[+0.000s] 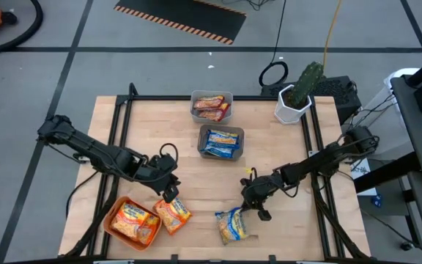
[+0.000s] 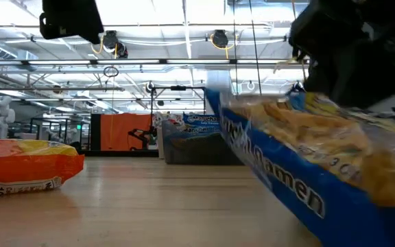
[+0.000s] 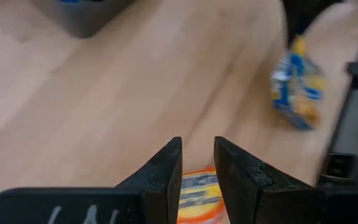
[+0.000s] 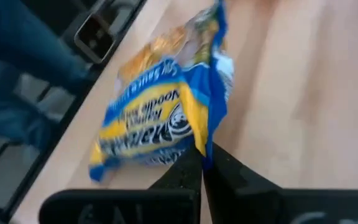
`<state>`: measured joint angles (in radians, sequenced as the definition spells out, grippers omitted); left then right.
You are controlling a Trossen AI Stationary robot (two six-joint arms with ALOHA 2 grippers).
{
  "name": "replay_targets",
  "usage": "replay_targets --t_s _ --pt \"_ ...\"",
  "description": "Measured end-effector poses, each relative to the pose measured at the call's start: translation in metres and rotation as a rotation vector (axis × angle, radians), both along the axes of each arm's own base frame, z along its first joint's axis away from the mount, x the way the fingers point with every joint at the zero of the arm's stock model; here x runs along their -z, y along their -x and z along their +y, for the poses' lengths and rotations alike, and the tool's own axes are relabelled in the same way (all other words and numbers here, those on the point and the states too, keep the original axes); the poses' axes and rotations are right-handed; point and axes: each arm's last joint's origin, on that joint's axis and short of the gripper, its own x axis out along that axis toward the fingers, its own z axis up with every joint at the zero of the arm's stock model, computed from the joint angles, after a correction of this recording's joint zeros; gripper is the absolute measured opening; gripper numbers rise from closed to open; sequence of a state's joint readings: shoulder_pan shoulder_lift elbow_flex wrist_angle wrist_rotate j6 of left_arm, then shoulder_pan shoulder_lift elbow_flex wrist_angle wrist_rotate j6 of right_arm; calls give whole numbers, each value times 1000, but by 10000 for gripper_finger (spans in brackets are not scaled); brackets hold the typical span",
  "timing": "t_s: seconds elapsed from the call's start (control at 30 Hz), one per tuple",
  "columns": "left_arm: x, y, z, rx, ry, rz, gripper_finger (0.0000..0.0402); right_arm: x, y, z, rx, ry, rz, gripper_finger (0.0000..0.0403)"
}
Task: Sort Maruchan noodles
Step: Put the blue noodle pack into the black bin
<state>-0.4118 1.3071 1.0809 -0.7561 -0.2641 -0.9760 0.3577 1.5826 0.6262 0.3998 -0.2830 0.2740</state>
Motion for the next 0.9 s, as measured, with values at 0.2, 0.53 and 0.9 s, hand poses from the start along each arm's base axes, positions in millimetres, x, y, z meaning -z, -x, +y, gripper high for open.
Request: replay_targets --t_s 0.2,0.53,0.9 --pt "2 -21 -8 37 60 -104 114 -34 6 -14 80 5 -98 0" --pt "5 -48 5 -33 45 -225 243 -78 19 -45 290 6 -218 0" --pt "6 -53 28 -97 -10 -222 266 -135 17 -87 474 51 -253 0"
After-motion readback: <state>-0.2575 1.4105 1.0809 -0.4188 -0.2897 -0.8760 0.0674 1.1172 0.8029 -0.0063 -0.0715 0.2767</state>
